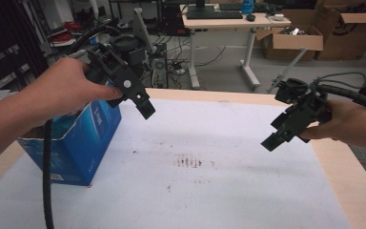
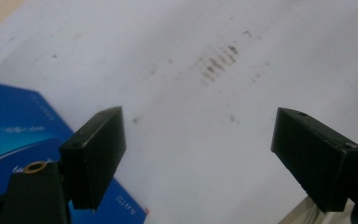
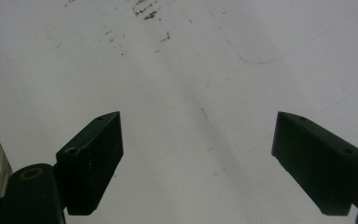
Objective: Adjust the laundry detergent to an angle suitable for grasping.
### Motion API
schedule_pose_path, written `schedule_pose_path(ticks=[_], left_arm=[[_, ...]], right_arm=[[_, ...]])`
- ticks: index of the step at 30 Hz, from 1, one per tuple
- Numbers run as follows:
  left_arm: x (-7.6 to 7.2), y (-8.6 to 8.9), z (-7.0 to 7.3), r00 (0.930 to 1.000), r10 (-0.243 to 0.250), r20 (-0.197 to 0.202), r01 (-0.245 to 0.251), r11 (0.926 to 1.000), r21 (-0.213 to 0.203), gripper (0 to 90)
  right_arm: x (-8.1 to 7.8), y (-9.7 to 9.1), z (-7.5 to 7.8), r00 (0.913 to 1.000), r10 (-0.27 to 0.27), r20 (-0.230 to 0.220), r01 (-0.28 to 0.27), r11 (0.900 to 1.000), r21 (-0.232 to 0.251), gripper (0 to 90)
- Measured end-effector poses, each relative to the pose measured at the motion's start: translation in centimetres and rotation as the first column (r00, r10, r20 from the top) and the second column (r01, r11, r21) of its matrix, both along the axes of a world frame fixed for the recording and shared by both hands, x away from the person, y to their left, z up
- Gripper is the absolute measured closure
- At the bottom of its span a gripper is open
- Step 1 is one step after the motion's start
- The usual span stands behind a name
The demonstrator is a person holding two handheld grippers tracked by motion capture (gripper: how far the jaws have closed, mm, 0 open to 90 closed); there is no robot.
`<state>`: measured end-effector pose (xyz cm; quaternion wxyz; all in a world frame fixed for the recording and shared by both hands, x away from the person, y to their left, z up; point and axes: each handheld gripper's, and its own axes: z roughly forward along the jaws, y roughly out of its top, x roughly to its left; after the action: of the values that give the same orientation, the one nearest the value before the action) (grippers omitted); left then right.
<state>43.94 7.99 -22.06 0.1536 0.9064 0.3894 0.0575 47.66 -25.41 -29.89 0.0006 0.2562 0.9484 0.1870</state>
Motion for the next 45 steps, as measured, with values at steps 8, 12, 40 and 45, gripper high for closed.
schedule_pose_path(ticks=[8,12,40,45], left_arm=[[-0.4,-2.9,-2.1,0.9914,-0.126,-0.033,0.127,0.9914,0.031,18.6],[-0.3,-3.8,-3.2,0.9842,-0.168,-0.057,0.170,0.9846,0.040,18.6],[0.5,-7.1,-6.7,0.9586,-0.258,-0.121,0.272,0.9553,0.117,18.9],[0.5,-7.0,-6.7,0.9593,-0.254,-0.122,0.269,0.9561,0.117,18.9]], right_arm=[[-0.4,0.3,-0.2,1.0000,-0.001,-0.004,0.001,1.0000,-0.006,16.3],[-0.7,0.5,-0.3,1.0000,0.005,-0.004,-0.005,1.0000,-0.006,16.4],[-1.2,0.7,-0.8,0.9996,0.024,-0.014,-0.024,0.9996,-0.013,16.4],[-1.3,0.9,-0.8,0.9996,0.024,-0.015,-0.025,0.9996,-0.014,16.4]])
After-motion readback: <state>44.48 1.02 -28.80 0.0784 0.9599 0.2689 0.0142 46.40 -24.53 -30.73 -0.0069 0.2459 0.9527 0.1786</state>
